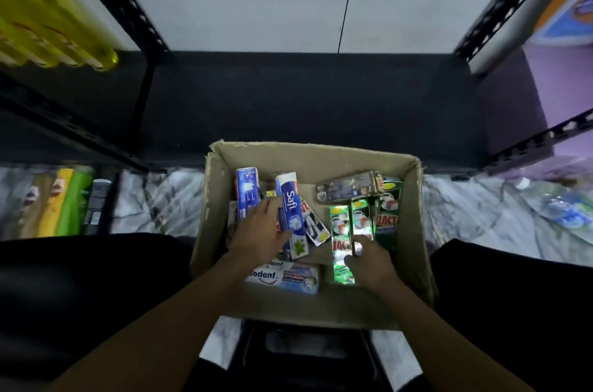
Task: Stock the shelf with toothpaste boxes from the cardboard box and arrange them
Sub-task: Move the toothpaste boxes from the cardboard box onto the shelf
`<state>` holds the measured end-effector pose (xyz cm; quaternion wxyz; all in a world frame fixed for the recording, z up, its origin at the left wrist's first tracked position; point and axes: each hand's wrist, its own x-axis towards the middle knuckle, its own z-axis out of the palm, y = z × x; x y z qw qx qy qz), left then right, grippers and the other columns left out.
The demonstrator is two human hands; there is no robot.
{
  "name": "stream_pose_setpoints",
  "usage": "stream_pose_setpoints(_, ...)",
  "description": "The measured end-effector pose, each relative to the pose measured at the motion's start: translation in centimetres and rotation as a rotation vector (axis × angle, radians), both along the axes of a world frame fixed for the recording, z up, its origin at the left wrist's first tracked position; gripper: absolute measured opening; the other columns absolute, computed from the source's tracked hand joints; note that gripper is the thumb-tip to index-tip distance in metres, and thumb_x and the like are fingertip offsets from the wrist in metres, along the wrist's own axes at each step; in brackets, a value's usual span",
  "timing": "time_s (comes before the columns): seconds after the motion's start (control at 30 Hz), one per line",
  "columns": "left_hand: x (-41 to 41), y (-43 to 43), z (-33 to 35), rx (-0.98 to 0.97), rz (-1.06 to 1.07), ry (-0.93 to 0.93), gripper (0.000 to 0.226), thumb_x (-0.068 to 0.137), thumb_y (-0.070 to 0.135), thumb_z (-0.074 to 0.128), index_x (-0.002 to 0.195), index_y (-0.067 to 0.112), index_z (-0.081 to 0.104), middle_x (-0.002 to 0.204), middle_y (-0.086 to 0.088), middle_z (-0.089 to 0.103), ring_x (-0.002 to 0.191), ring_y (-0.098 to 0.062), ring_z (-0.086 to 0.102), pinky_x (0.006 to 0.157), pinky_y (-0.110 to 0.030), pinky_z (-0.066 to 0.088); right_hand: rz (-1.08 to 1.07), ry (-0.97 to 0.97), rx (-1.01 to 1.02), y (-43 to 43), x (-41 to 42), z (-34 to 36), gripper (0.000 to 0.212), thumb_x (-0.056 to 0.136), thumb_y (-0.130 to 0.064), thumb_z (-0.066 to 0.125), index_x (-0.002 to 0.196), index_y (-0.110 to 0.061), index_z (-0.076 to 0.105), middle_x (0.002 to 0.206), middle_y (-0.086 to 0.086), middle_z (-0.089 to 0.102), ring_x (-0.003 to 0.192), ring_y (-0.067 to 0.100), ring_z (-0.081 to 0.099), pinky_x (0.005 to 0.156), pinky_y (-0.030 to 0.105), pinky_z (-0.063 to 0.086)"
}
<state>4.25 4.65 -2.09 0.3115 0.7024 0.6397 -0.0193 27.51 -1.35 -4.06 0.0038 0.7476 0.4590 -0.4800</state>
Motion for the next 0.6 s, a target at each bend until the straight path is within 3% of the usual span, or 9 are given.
stream_pose_setpoints(0.17, 1.6, 3.6, -2.1, 0.064, 0.062, -0.047, 0.085, 0.091, 0.035, 0.067, 0.156, 0.017, 0.015, 0.163, -0.004, 0.014, 0.147, -0.026, 0.020, 0.117, -0.044, 0.028, -0.259, -0.003, -0.077, -0.7, 0.6, -4.6, 0.074, 0.073, -0.038, 0.068, 0.137, -0.012, 0.043, 0.124, 0.017, 0.059, 0.107, 0.037, 0.060, 0.091, 0.045, 0.052)
stream_pose_setpoints(0.3, 2.9, 5.9, -3.1, 0.039, 0.100, -0.050, 0.090, 0.091, 0.033, 0.067, 0.157, 0.019, 0.007, 0.163, -0.006, 0.012, 0.146, -0.030, 0.021, 0.116, -0.047, 0.028, -0.364, 0.006, -0.096, -0.9, 1.0, -5.3, 0.072, 0.085, -0.017, 0.071, 0.145, -0.009, 0.033, 0.131, 0.018, 0.056, 0.117, 0.039, 0.056, 0.093, 0.040, 0.048)
stream_pose_setpoints(0.37, 2.9, 6.4, -3.7, 0.017, 0.111, -0.023, 0.081, 0.090, 0.031, 0.069, 0.153, 0.016, 0.021, 0.157, -0.010, 0.024, 0.141, -0.033, 0.030, 0.113, -0.047, 0.032, -0.375, 0.014, -0.104, -1.3, 1.4, -5.9, 0.071, 0.087, -0.013, 0.068, 0.148, -0.009, 0.031, 0.133, 0.018, 0.056, 0.120, 0.039, 0.054, 0.093, 0.038, 0.045)
stream_pose_setpoints(0.47, 2.4, 6.6, -4.0, 0.031, 0.096, -0.018, 0.047, 0.089, 0.026, 0.070, 0.129, 0.013, 0.049, 0.135, -0.010, 0.043, 0.121, -0.031, 0.048, 0.101, -0.043, 0.042, -0.412, 0.030, -0.107, -1.6, 1.5, -6.5, 0.056, 0.087, -0.014, 0.068, 0.138, -0.009, 0.045, 0.130, 0.015, 0.058, 0.118, 0.037, 0.056, 0.092, 0.037, 0.045)
stream_pose_setpoints(0.53, 2.2, 6.7, -3.9, 0.053, 0.081, -0.019, 0.042, 0.088, 0.024, 0.071, 0.123, 0.013, 0.051, 0.131, -0.009, 0.044, 0.117, -0.028, 0.050, 0.097, -0.041, 0.044, -0.459, 0.052, -0.112, -1.6, 1.6, -6.7, 0.048, 0.085, -0.011, 0.066, 0.131, -0.010, 0.050, 0.125, 0.014, 0.061, 0.114, 0.035, 0.058, 0.093, 0.038, 0.047)
stream_pose_setpoints(0.6, 2.0, 6.8, -3.7, 0.073, 0.052, 0.002, 0.055, 0.088, 0.026, 0.072, 0.133, 0.013, 0.045, 0.136, -0.010, 0.041, 0.122, -0.029, 0.047, 0.101, -0.043, 0.043, -0.474, 0.083, -0.120, -1.7, 1.8, -7.0, 0.044, 0.082, -0.006, 0.064, 0.125, -0.010, 0.056, 0.118, 0.012, 0.065, 0.107, 0.033, 0.061, 0.091, 0.040, 0.050)
